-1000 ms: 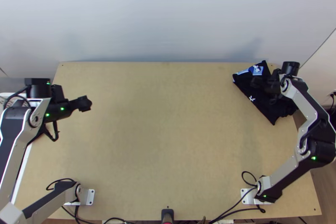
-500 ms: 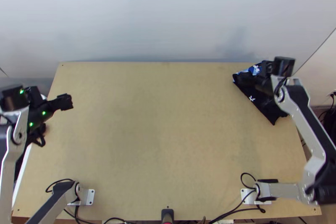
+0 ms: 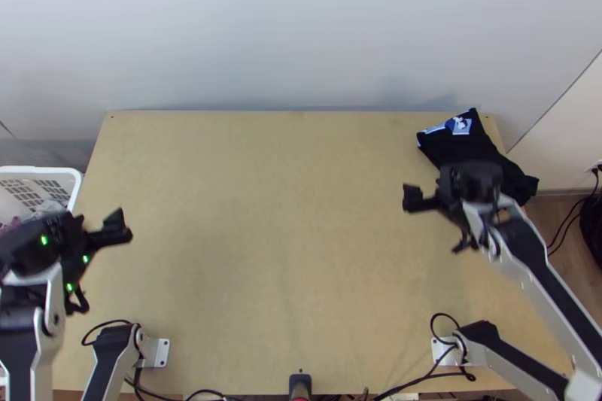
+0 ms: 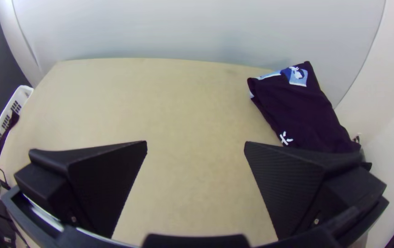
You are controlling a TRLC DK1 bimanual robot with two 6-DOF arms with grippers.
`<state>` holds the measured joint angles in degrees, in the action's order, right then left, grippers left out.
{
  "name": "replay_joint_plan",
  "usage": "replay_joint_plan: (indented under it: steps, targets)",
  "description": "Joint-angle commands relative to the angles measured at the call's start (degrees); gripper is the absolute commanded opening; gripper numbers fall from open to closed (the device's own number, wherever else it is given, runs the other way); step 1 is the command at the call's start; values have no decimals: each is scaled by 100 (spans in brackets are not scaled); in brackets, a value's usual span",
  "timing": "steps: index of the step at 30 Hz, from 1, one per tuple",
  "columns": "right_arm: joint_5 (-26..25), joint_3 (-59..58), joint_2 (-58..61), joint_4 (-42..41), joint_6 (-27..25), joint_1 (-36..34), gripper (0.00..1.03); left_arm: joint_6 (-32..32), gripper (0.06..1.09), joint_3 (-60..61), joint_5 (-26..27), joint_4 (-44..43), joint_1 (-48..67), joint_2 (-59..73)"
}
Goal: Fold the t-shirt
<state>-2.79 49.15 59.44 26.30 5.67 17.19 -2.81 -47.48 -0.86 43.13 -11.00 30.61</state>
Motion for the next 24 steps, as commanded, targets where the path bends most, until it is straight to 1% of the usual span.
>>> replay_joint_plan:
  steps: [1, 3, 4, 6, 8, 9, 10, 12, 14, 16, 18, 20, 23, 24]
  targets:
    - [-838, -1329, -1752, -196, -31, 610, 99, 421, 105, 1321, -160, -332, -33, -1497]
    - [-890, -1601, -2103, -249, -110, 636, 99, 430, 105, 1540, -160, -358, -16, -1760]
    - [-978, -1786, -2244, -389, -260, 654, 99, 413, 105, 1576, -151, -446, -33, -1795]
    - [-1198, -2295, -2674, -855, -761, 742, 99, 378, 105, 1655, -160, -675, -60, -1751]
    - [-1576, -2849, -3008, -1286, -1209, 751, 99, 378, 105, 1795, -160, -930, -51, -1839]
    - [-1620, -3042, -3123, -1505, -1446, 742, 99, 395, 105, 1918, -169, -1070, -51, -1962]
    - [-1672, -3192, -3228, -1646, -1569, 733, 99, 430, 105, 2059, -169, -1229, -51, -2103]
    - [-1787, -3438, -3457, -1945, -1525, 716, 99, 465, 105, 2375, -177, -1589, -51, -2393]
    - [-1901, -3693, -3791, -2147, -1218, 716, 99, 527, 105, 2797, -283, -2002, -68, -2833]
    - [-1998, -3895, -4230, -2130, -1077, 724, 99, 624, 105, 3087, -300, -2213, -77, -3096]
    - [-2059, -4071, -4740, -1892, -1077, 733, 99, 536, 105, 3131, -300, -2072, -156, -3052]
    - [-2094, -4088, -5030, -1910, -1033, 575, 99, 483, 105, 3193, -300, -1853, -165, -3070]
    - [-2094, -4291, -5399, -2130, -1042, 522, 99, 351, 105, 3386, -309, -1870, -200, -3061]
    - [-2094, -4484, -5759, -2130, -1086, 522, 99, 228, 105, 3395, -309, -1870, -200, -3061]
